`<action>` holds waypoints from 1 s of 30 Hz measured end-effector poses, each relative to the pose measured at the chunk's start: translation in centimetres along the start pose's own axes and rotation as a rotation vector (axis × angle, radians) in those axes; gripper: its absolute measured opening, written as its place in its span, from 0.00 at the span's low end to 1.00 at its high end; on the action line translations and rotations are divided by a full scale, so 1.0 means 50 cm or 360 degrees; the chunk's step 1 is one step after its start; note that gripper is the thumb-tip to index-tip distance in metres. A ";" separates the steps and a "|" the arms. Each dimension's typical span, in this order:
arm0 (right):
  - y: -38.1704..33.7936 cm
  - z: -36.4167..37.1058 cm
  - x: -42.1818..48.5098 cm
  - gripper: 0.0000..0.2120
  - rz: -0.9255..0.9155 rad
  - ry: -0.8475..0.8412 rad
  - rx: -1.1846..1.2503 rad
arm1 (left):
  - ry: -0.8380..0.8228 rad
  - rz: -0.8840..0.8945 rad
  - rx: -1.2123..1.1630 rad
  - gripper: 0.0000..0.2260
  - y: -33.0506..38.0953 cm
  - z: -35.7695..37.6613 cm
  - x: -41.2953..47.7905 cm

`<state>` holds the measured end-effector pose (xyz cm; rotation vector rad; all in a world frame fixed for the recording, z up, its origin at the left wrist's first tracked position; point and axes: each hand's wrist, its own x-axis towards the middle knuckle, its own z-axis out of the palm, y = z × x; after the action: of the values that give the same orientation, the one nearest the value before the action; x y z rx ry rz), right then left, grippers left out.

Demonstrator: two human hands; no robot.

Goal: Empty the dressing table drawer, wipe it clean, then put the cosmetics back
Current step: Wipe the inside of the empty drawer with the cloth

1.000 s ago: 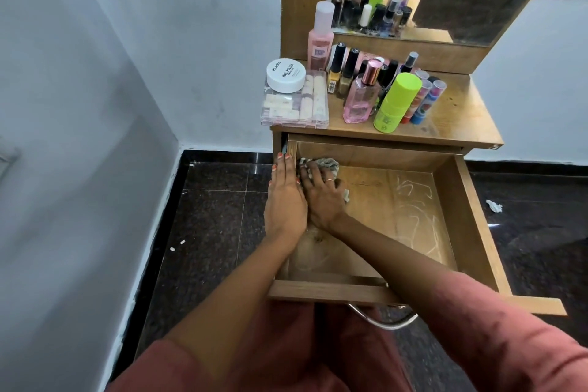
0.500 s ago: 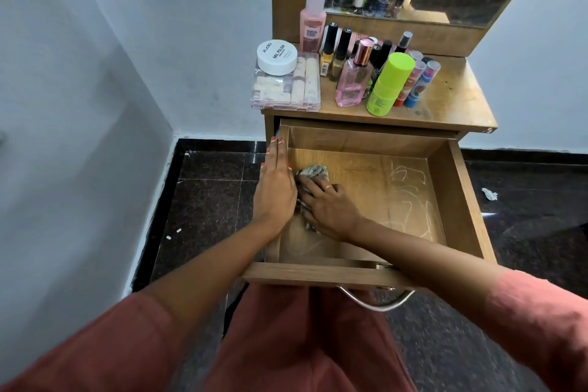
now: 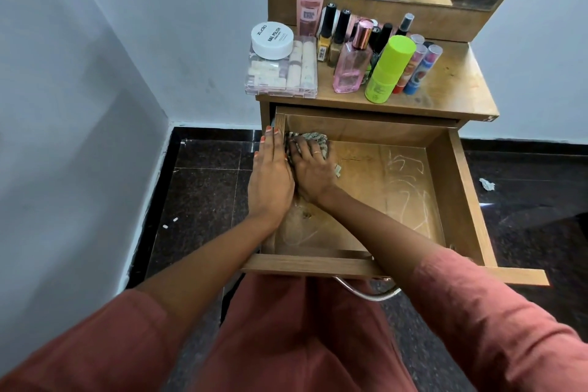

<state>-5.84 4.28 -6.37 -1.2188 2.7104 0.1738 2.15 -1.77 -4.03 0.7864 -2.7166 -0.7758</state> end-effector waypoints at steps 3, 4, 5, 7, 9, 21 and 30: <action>0.009 0.006 -0.002 0.27 -0.0021 0.0027 0.0019 | -0.0001 -0.0005 0.0036 0.23 0.000 0.000 0.000; 0.014 0.007 -0.004 0.27 -0.0026 0.0030 0.0028 | 0.0004 0.0000 0.0038 0.23 0.001 0.000 0.000; 0.022 0.008 -0.005 0.27 -0.0023 0.0029 0.0038 | 0.0009 0.0003 0.0026 0.23 0.001 0.000 0.001; 0.046 0.009 -0.013 0.27 0.0008 0.0005 0.0076 | 0.0007 -0.0004 -0.0021 0.22 0.001 -0.001 0.002; 0.085 0.010 -0.028 0.27 0.0072 -0.0031 0.0132 | -0.0007 -0.0005 -0.0046 0.22 0.000 -0.003 0.003; 0.295 0.006 -0.130 0.27 0.0616 -0.0138 0.0387 | -0.0005 0.0003 -0.0041 0.22 0.002 -0.003 0.000; 0.151 -0.007 -0.077 0.26 0.0488 -0.0136 0.0452 | 0.0016 0.0004 -0.0052 0.22 0.001 0.003 0.001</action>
<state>-9.04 12.03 -4.97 -0.7019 2.7133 -0.1171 2.04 -1.70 -4.13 0.7772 -2.6883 -0.8112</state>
